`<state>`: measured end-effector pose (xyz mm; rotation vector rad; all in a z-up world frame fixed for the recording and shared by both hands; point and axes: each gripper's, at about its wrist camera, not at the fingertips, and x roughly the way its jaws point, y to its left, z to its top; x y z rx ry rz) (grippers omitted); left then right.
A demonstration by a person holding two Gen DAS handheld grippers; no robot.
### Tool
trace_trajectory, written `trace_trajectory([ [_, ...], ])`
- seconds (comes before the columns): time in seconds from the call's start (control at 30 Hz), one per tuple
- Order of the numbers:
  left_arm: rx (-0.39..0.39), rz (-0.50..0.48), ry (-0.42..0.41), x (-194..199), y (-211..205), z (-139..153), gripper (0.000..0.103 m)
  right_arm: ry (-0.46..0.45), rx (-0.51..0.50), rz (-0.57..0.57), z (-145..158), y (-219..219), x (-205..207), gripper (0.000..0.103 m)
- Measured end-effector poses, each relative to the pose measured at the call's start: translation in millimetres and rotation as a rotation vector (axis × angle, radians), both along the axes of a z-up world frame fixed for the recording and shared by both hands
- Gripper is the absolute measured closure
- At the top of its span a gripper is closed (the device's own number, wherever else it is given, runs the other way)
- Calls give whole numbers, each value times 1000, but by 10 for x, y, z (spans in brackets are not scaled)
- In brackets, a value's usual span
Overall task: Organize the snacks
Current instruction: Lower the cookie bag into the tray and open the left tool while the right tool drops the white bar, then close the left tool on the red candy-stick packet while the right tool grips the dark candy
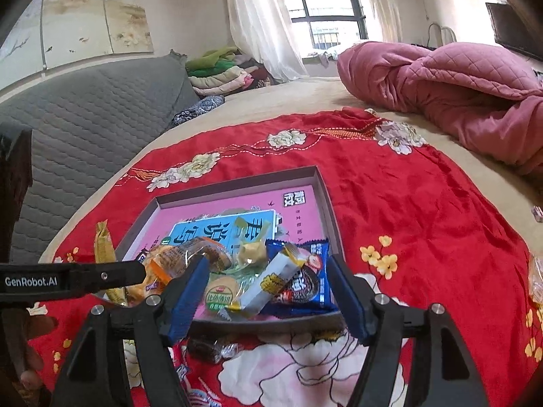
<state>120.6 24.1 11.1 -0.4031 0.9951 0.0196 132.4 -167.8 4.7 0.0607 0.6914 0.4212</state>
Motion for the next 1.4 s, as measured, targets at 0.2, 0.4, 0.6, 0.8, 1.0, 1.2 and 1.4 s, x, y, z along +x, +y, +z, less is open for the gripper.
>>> trace_trajectory([
  [0.2, 3, -6, 0, -121, -17, 34, 54, 43, 5, 10, -2, -25, -113, 32],
  [0.4, 9, -9, 0, -204, -25, 67, 54, 57, -14, 27, 19, 5, -189, 32],
  [0.6, 2, -18, 11, -283, -53, 57, 53, 95, -66, 30, -22, 43, -231, 32],
  [0.8, 0, -32, 25, -345, -119, 22, 53, 140, -100, 8, -79, 1, -249, 32],
  [1.0, -10, -42, 39, -371, -156, -4, 53, 141, -99, -10, -60, -79, -262, 32],
  [1.2, -42, -50, 64, -394, -204, -91, 53, 151, -103, -11, -66, -107, -276, 32],
  [1.4, -89, -73, 115, -350, -302, -267, 53, 173, -126, -7, -107, -109, -287, 32],
])
